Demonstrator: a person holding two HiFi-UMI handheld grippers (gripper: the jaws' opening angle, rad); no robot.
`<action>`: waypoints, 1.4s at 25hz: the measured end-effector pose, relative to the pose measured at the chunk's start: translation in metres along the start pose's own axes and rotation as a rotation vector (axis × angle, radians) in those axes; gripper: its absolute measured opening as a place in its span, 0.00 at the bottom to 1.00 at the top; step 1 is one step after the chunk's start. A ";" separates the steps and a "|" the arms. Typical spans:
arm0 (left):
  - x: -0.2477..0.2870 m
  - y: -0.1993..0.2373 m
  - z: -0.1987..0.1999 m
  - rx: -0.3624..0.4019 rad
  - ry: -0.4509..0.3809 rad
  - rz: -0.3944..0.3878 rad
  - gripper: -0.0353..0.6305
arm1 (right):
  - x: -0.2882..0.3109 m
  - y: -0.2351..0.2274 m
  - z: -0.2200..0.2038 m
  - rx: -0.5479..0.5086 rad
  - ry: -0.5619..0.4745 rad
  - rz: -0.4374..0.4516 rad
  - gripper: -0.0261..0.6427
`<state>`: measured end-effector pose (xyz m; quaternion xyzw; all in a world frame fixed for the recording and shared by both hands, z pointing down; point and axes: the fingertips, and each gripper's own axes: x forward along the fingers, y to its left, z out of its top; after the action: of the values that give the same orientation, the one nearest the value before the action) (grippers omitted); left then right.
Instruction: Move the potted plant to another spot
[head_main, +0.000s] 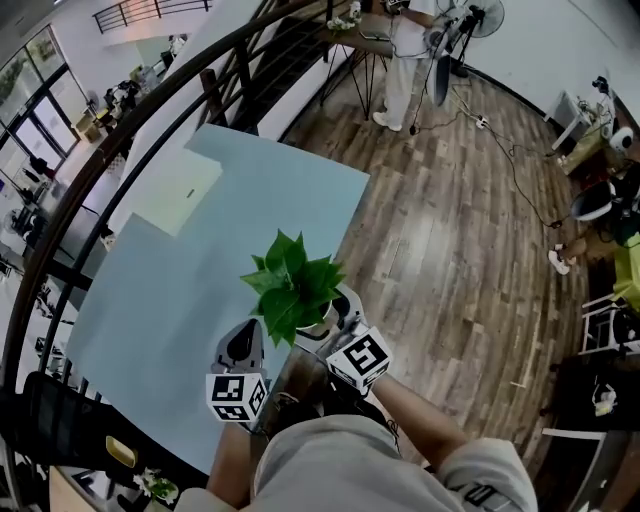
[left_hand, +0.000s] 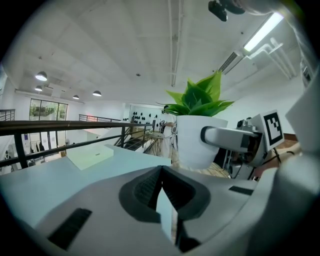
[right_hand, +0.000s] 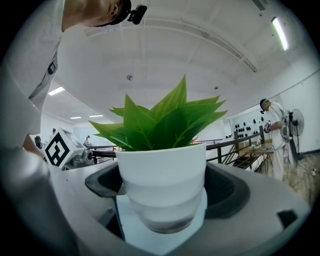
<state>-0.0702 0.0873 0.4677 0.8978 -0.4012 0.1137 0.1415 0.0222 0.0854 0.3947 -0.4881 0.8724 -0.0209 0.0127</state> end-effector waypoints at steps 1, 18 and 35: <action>0.007 -0.004 0.003 0.005 0.001 0.005 0.07 | -0.001 -0.009 0.002 -0.009 -0.002 0.008 0.79; 0.123 -0.070 0.027 0.005 0.005 0.074 0.07 | -0.045 -0.169 0.010 -0.121 0.020 0.065 0.79; 0.260 -0.031 0.055 -0.021 0.053 0.057 0.07 | 0.012 -0.287 -0.003 -0.086 0.086 0.047 0.79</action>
<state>0.1279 -0.0905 0.4938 0.8811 -0.4240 0.1371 0.1581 0.2603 -0.0751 0.4121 -0.4664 0.8834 -0.0042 -0.0454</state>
